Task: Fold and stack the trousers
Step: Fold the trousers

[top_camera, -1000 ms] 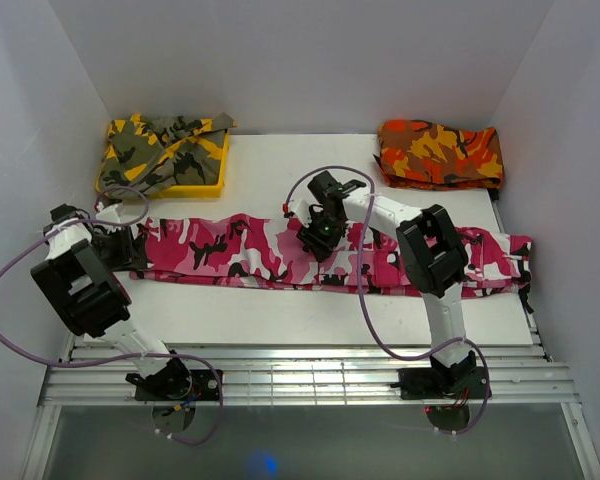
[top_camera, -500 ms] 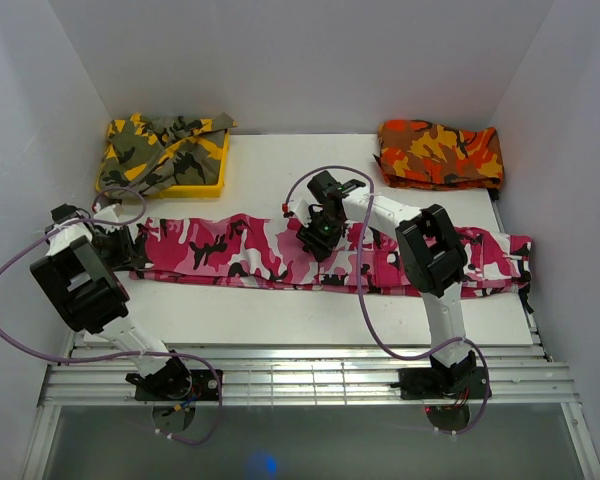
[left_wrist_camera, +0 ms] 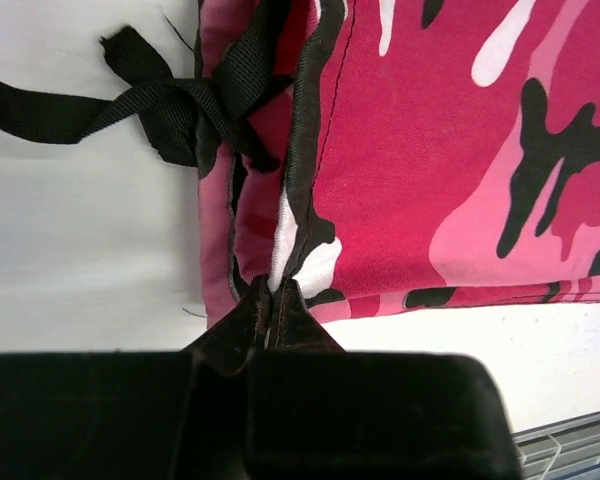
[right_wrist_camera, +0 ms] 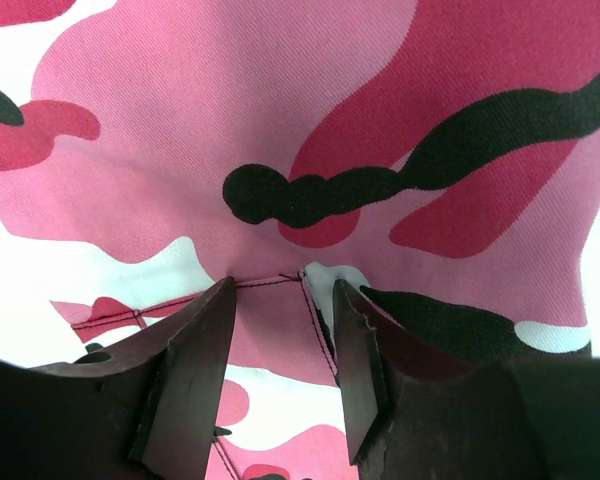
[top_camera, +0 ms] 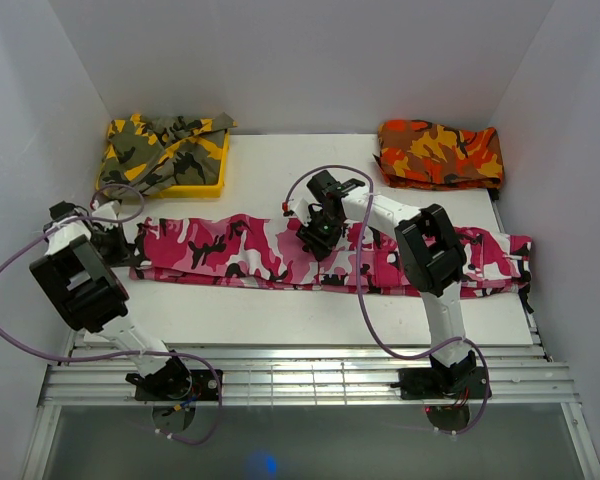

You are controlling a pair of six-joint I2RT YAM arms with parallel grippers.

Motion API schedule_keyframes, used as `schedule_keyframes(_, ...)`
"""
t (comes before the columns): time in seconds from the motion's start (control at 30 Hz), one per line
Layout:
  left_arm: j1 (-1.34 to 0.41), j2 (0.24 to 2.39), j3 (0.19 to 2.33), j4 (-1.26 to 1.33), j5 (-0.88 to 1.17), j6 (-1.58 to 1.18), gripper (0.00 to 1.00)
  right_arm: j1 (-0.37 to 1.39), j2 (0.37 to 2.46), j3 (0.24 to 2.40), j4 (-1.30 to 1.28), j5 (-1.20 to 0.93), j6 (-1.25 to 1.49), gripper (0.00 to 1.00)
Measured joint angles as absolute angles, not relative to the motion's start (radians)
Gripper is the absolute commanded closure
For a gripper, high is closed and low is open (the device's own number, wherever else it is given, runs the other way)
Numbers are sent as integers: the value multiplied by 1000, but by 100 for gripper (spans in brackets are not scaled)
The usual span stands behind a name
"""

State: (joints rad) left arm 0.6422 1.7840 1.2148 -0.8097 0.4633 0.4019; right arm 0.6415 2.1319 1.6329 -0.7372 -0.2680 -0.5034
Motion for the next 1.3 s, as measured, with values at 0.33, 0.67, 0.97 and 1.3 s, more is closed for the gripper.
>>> schedule_keyframes(0.33,703,1750,1321,-890,459,440,100,642,2136,1643,-743,-260,-501,54)
schedule_keyframes(0.67,744,1762,1281,-916,452,510,58,643,2142,1654,-753,-261,-503,55)
schedule_keyframes(0.97,750,1755,1254,-912,488,570,34,642,2096,1611,-769,-257,-518,44)
schedule_keyframes(1.3,466,1776,1461,-766,521,465,37,541,1967,1567,-836,-330,-519,10)
